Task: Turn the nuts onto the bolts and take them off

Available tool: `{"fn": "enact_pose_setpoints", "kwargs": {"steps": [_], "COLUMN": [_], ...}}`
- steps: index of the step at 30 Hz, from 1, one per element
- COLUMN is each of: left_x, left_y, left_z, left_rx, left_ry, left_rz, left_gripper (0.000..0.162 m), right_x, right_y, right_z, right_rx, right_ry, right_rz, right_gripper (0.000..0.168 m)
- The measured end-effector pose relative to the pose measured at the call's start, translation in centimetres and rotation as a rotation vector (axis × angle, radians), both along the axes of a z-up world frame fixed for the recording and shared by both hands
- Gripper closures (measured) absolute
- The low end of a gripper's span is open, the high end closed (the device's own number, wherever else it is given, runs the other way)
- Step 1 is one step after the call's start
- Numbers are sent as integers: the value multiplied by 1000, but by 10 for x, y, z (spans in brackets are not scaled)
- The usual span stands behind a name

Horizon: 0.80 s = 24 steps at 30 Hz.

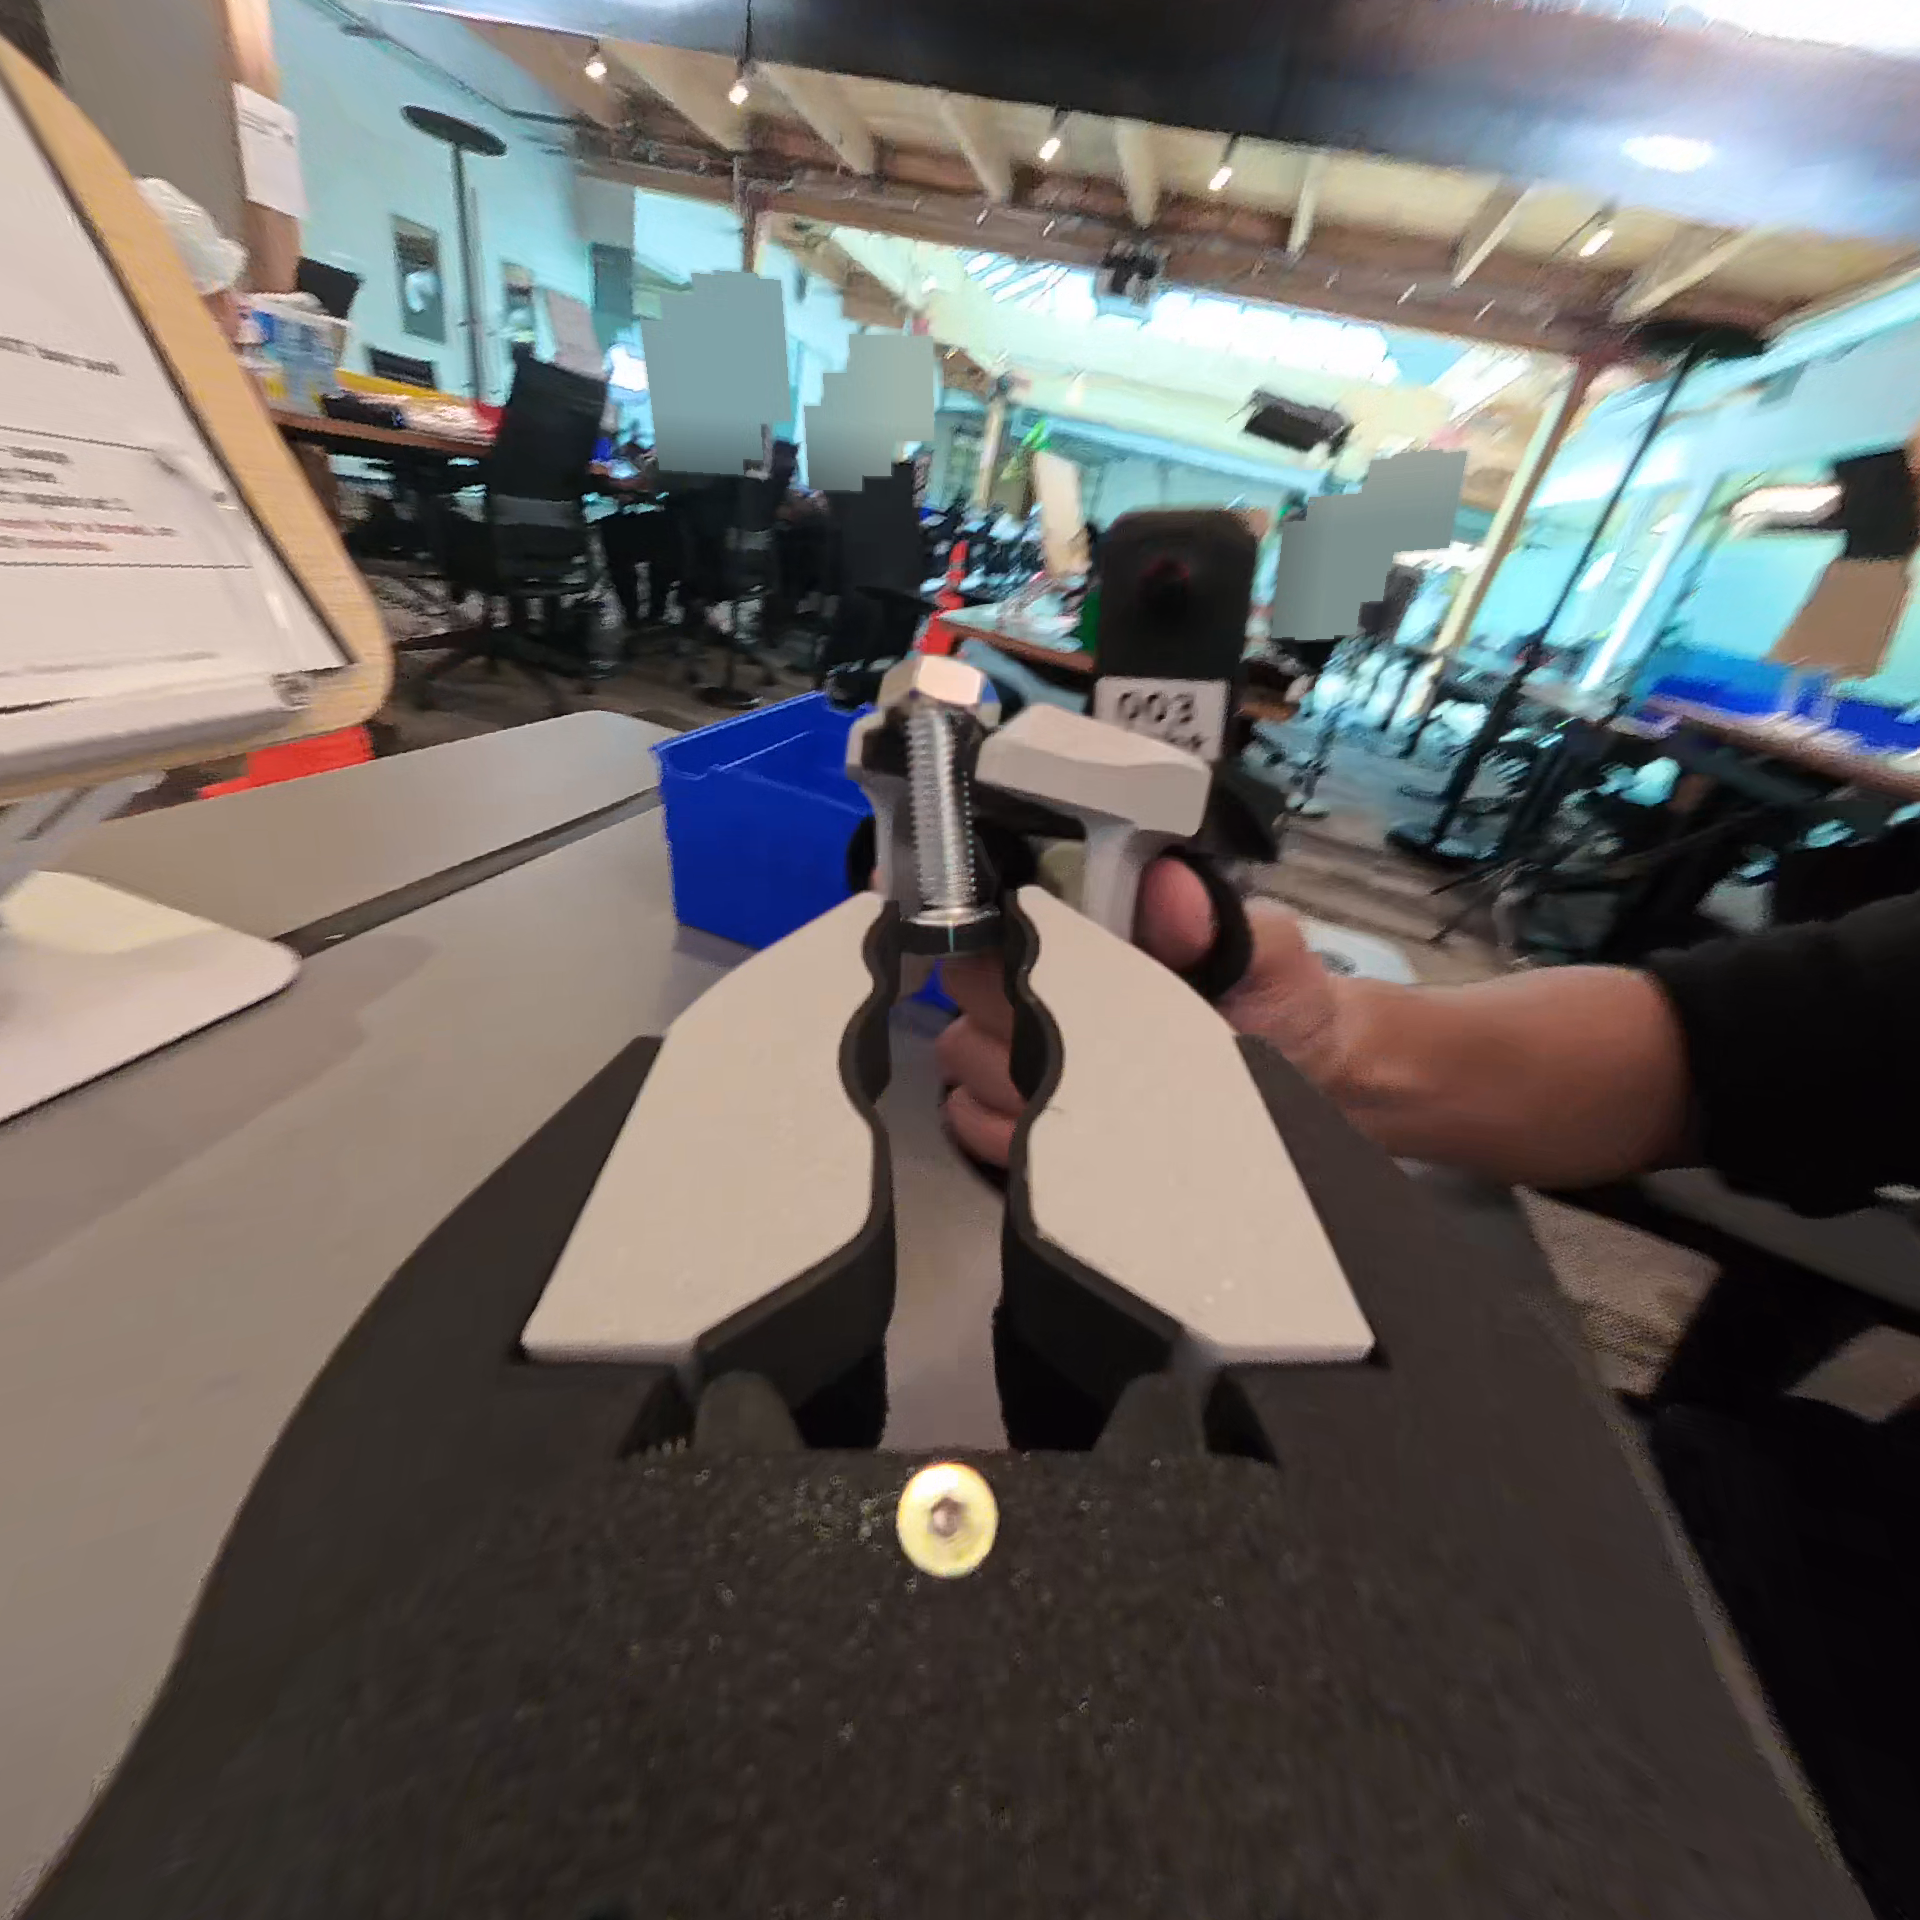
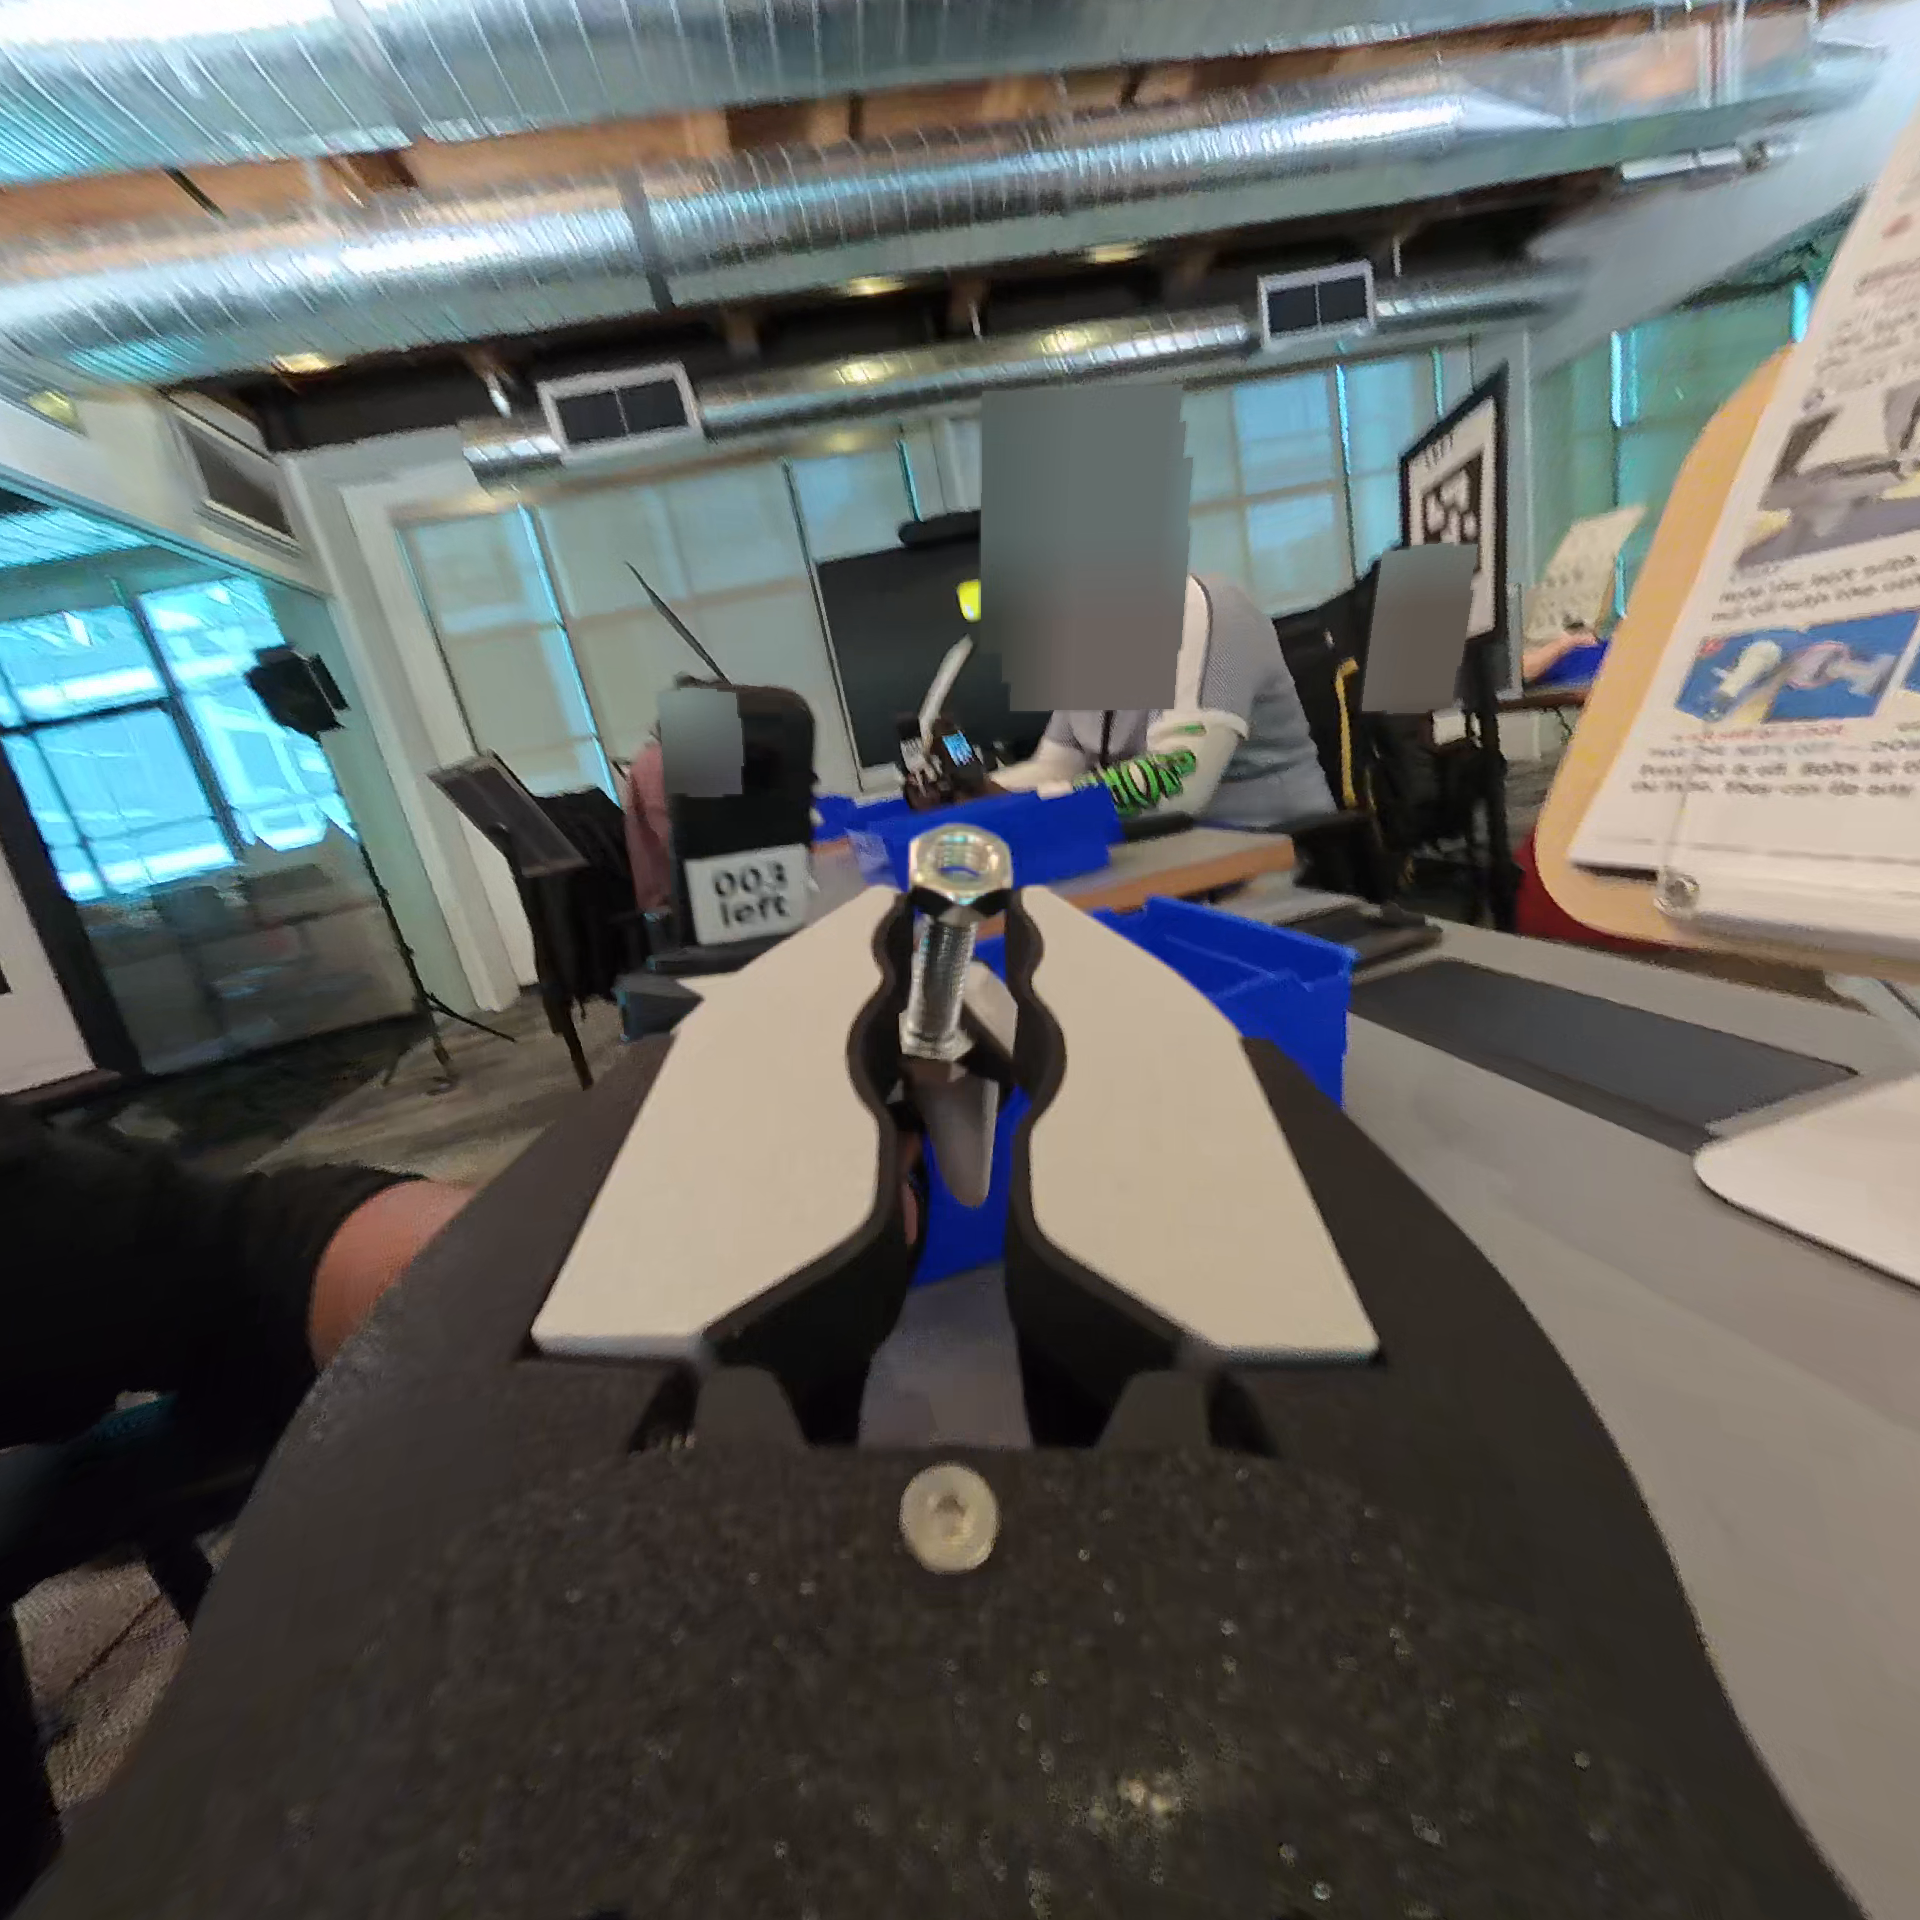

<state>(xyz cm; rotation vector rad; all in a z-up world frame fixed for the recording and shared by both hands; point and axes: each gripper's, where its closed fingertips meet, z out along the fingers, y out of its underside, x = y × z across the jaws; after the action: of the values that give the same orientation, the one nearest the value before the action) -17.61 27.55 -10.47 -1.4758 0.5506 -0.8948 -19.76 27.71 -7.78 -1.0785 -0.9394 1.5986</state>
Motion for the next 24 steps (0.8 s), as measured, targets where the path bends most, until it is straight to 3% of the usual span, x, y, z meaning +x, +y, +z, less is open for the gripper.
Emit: {"fn": "enact_pose_setpoints", "kwargs": {"steps": [8, 11, 24], "left_x": [-4, -3, 3], "left_y": [5, 5, 14], "left_z": [-14, -18, -43], "left_rx": [92, 74, -16], "left_ry": [339, 351, 338], "left_rz": [104, 94, 59], "left_gripper": [145, 145, 145], "right_x": [9, 13, 18], "right_y": [-2, 0, 11], "right_z": [-19, -24, -46], "right_rx": [26, 52, -48], "right_ry": [-257, -323, -357], "right_rz": [45, 42, 67], "right_gripper": [161, 168, 168]}}
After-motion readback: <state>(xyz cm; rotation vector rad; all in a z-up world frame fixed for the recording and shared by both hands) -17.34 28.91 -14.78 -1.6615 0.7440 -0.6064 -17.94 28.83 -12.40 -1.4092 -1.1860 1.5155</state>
